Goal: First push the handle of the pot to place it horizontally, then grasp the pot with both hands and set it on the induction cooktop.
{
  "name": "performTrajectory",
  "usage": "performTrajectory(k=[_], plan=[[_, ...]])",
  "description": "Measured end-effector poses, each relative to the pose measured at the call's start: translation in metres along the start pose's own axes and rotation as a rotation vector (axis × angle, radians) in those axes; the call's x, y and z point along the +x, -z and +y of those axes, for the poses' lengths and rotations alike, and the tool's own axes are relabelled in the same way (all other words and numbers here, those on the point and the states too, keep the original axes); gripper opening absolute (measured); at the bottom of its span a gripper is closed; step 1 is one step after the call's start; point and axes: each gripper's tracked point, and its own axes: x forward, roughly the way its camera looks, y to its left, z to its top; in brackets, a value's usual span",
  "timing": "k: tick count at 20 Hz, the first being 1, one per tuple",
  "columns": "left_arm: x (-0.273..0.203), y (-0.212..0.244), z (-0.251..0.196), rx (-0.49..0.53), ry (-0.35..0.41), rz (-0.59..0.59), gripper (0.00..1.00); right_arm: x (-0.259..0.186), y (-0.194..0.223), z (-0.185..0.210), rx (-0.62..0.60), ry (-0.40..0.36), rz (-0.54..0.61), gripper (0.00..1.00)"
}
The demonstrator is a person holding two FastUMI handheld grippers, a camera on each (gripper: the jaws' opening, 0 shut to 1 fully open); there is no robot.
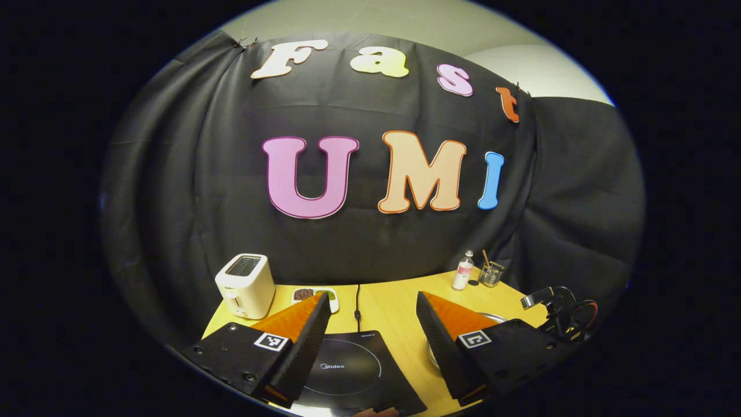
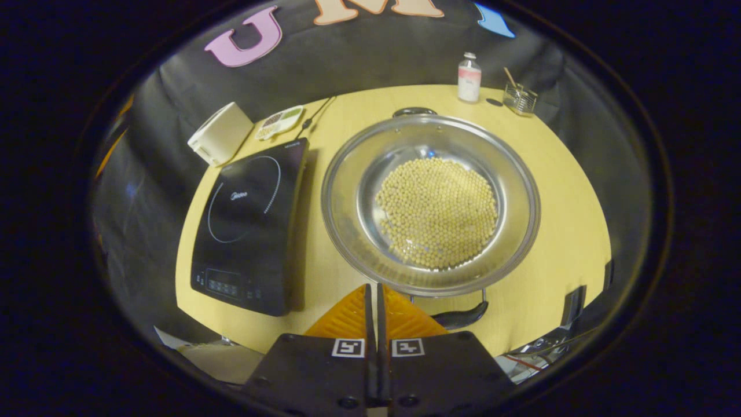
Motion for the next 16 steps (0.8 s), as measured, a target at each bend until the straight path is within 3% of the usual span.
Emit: performTrajectory(k=[5, 16], plan=[[0.006, 0.001, 0.007, -0.009, 0.007, -0.003, 0.91, 0.016, 0.016, -0.014, 0.011, 0.059, 0.070, 0.00], [0.008, 0.008, 0.013, -0.026, -0.001, 0.011, 0.91, 0.019, 0.022, -0.037, -0.039, 0.109, 0.118, 0.03]])
